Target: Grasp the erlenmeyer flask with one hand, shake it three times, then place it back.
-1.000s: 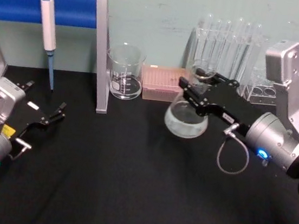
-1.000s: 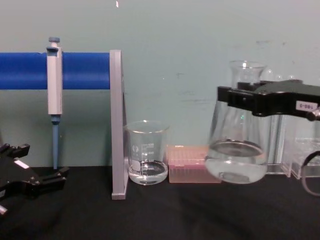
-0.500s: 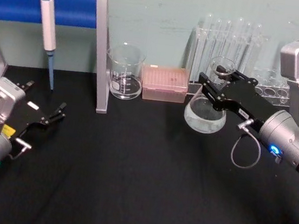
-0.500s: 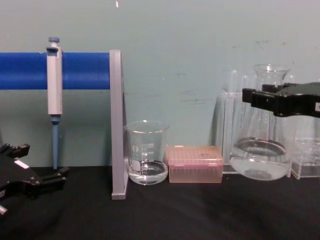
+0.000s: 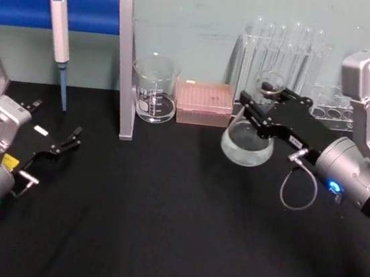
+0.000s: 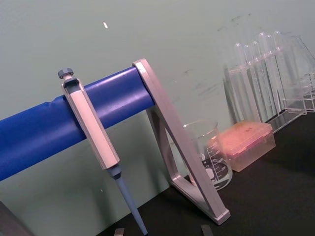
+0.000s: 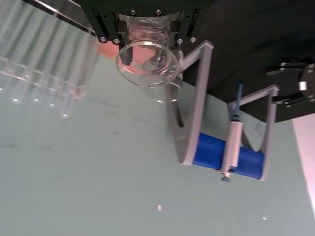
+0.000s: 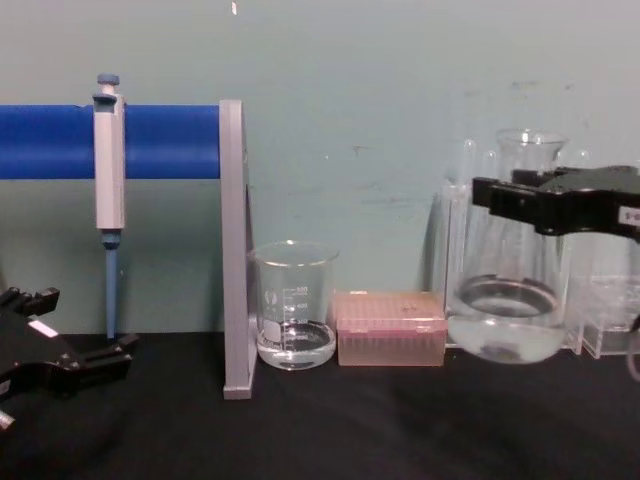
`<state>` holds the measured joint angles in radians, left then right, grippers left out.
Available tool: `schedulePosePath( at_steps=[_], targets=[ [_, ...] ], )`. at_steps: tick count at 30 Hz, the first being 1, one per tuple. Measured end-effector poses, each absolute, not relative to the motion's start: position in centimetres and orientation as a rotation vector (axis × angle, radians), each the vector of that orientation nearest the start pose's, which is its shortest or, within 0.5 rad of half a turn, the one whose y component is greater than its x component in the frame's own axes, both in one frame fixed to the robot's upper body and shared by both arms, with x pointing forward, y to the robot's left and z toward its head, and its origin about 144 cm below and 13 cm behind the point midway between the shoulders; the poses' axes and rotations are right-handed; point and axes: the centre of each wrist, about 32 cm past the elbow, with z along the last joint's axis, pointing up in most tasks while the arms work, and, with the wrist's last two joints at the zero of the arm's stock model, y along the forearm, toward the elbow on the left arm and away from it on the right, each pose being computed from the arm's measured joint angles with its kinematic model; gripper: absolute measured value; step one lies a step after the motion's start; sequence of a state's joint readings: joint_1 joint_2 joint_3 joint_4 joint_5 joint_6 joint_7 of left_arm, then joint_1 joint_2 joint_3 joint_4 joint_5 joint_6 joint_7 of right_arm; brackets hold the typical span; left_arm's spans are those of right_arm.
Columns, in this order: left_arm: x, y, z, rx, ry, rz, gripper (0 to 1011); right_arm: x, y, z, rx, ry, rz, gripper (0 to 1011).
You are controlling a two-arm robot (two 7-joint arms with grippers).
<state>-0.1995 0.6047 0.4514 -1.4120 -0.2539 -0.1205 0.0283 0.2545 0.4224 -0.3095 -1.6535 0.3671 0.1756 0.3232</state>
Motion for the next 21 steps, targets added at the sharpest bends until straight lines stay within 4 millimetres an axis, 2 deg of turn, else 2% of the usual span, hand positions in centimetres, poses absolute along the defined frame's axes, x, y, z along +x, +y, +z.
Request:
schedulePosePath(
  at_steps=[21],
  targets=[
    [48.9, 31.0, 114.0, 0.305, -0.285, 1.248, 1001, 49.0, -21.4, 124.1, -0.034, -0.087, -0.646, 451]
  ],
)
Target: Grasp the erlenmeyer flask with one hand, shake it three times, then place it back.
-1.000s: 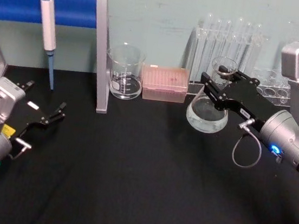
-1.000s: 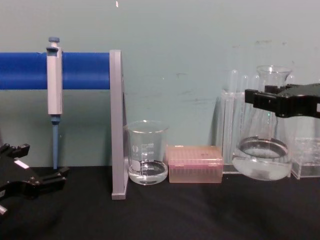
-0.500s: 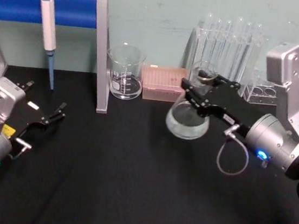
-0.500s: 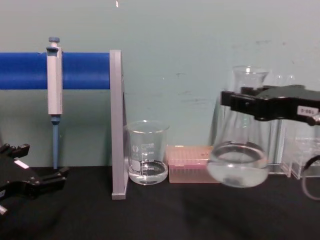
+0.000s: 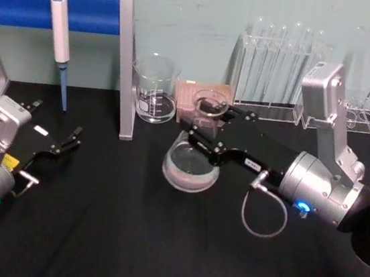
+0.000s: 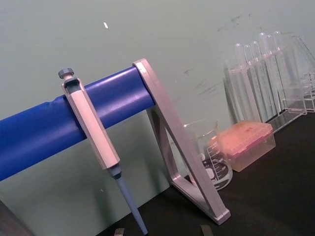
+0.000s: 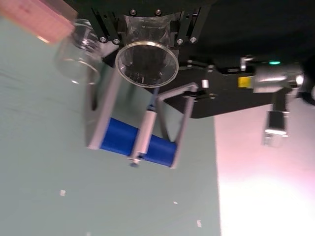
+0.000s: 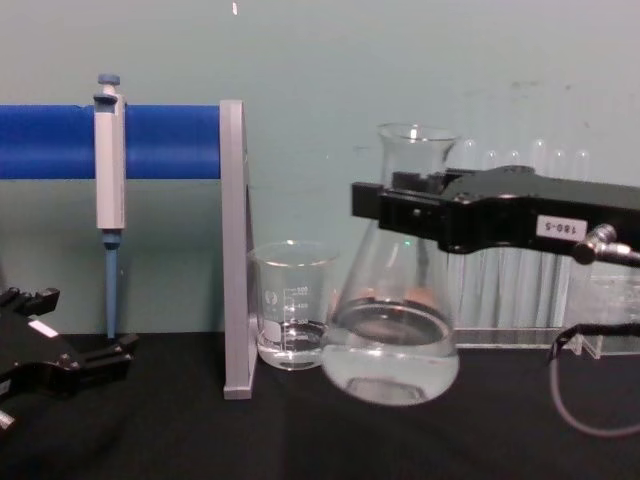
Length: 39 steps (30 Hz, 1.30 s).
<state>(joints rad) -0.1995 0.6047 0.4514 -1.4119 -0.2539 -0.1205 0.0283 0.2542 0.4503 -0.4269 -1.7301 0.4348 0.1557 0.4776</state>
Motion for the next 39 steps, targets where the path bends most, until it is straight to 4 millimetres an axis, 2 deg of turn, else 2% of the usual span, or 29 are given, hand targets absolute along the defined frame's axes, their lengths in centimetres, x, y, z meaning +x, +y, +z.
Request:
schedulePosePath(
  at_steps=[11, 23, 39],
  targets=[
    [48.9, 31.0, 114.0, 0.305, -0.285, 1.248, 1001, 48.1, -20.4, 124.1, -0.032, -0.084, -0.518, 451],
    [48.9, 31.0, 114.0, 0.304, -0.285, 1.248, 1001, 47.8, -20.0, 124.2, -0.031, -0.089, -0.452, 451],
    [48.9, 31.0, 114.0, 0.304, -0.285, 1.248, 1001, 48.4, -21.0, 124.3, -0.02, -0.104, -0.565, 451]
  ],
)
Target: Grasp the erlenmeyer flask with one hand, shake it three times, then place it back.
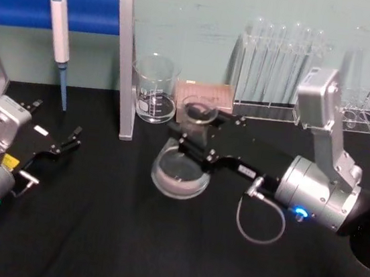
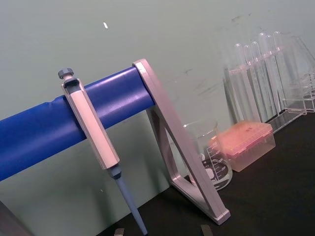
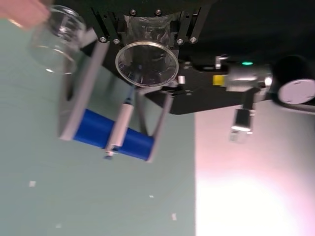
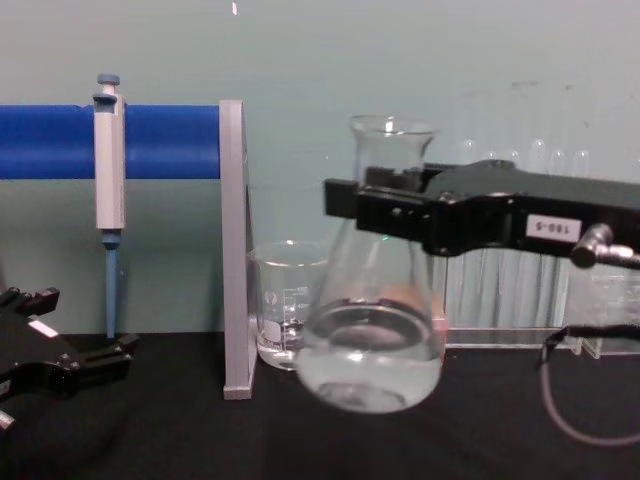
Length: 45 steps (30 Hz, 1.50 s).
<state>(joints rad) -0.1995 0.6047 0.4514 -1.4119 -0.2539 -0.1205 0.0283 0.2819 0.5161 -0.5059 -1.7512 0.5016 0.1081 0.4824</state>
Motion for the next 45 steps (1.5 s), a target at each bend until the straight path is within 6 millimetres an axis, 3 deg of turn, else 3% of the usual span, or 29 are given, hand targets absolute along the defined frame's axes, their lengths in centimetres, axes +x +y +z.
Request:
schedulePosePath(
  at_steps=[27, 45],
  targets=[
    [48.9, 31.0, 114.0, 0.305, -0.285, 1.248, 1001, 50.3, -25.6, 123.8, -0.051, -0.131, -0.948, 451],
    [48.9, 31.0, 114.0, 0.304, -0.285, 1.248, 1001, 50.3, -27.0, 123.6, -0.069, -0.13, -1.04, 451]
  ],
)
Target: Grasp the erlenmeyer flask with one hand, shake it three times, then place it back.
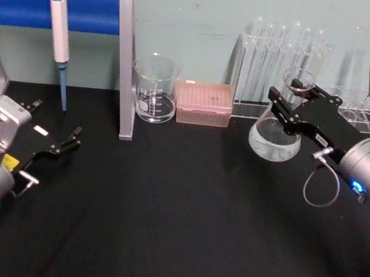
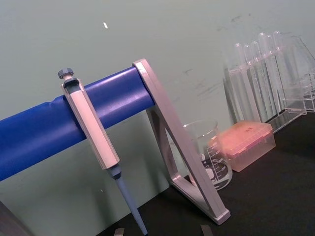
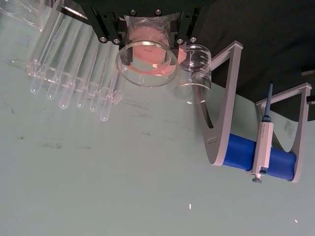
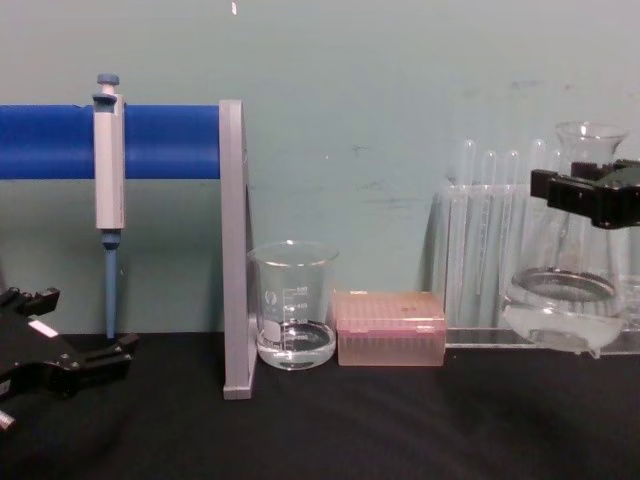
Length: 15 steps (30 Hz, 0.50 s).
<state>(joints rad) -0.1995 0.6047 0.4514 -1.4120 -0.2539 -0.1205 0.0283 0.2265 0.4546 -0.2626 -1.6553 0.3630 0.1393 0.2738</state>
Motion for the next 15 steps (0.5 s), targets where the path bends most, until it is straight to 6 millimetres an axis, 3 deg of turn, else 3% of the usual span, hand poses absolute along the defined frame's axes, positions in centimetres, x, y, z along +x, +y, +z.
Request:
schedulePosePath(
  at_steps=[15],
  targets=[
    [48.9, 31.0, 114.0, 0.304, -0.285, 1.248, 1001, 50.1, -26.0, 123.7, -0.054, -0.125, -0.988, 451]
  ],
)
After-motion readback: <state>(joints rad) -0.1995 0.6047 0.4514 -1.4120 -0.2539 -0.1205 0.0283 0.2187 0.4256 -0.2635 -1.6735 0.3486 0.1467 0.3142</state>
